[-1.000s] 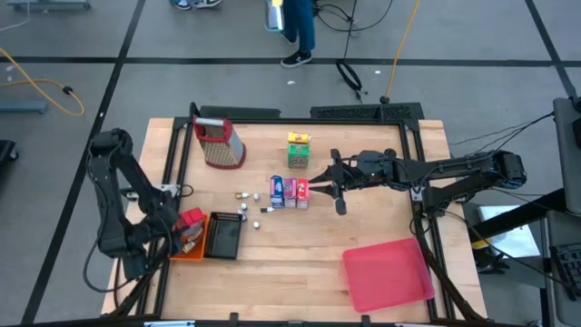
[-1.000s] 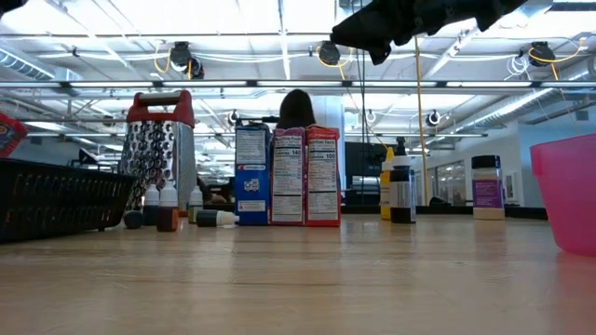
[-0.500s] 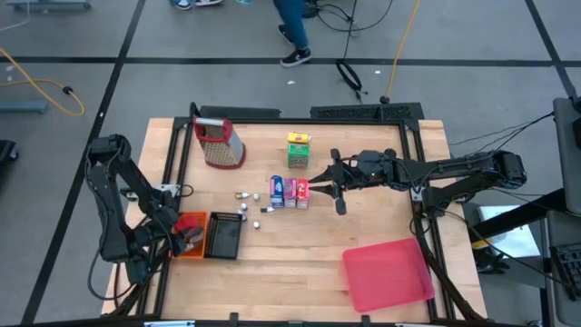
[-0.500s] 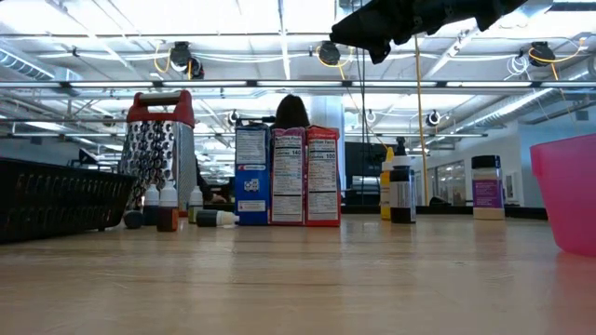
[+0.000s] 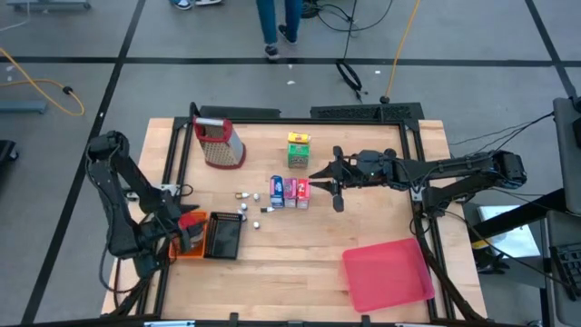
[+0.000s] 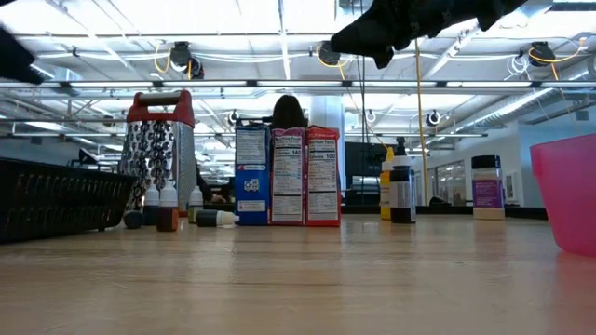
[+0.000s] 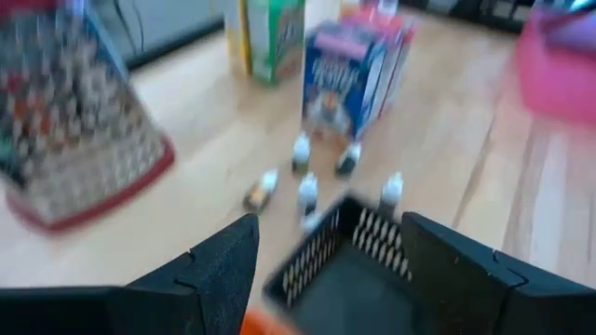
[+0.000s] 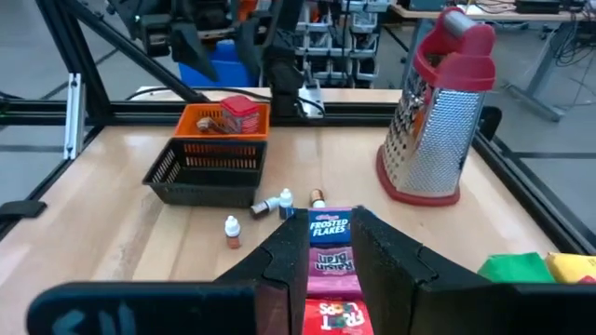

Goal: Pick & Place Kitchen Items
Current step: Put the black food coloring bottle into the black bin

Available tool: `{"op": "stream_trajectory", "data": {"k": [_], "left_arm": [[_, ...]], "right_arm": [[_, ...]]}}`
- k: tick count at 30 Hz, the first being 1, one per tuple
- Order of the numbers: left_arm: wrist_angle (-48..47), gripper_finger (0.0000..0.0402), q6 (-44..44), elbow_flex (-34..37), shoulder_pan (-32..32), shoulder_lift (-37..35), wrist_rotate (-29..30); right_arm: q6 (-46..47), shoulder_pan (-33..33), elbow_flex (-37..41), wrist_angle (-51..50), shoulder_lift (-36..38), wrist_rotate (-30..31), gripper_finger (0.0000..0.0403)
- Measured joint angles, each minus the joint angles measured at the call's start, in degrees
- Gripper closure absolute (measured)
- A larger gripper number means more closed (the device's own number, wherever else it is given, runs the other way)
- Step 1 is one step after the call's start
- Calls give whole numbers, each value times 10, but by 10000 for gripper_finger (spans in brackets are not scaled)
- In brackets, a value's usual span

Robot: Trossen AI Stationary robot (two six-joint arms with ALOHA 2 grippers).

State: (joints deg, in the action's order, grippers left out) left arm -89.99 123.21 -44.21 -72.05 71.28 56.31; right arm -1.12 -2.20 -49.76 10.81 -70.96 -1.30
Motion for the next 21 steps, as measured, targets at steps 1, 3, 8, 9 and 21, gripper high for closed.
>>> {"op": "stream_trajectory", "data": {"k": [1,3,8,9,21], "left_arm": [[0,135,-10,0,12,-2,23],[0,135,-30,0,35,-5,70],[7,135,-74,0,86,-22,175],[16,135,-84,0,94,-27,188],[367,135,-534,0,203,-63,173]], "right_arm": [[2,0,0,0,0,0,328],[6,0,0,-4,0,0,328],[8,0,0,-15,0,0,328],[8,0,0,-17,0,0,328],[9,0,0,-26,0,-2,328]]}}
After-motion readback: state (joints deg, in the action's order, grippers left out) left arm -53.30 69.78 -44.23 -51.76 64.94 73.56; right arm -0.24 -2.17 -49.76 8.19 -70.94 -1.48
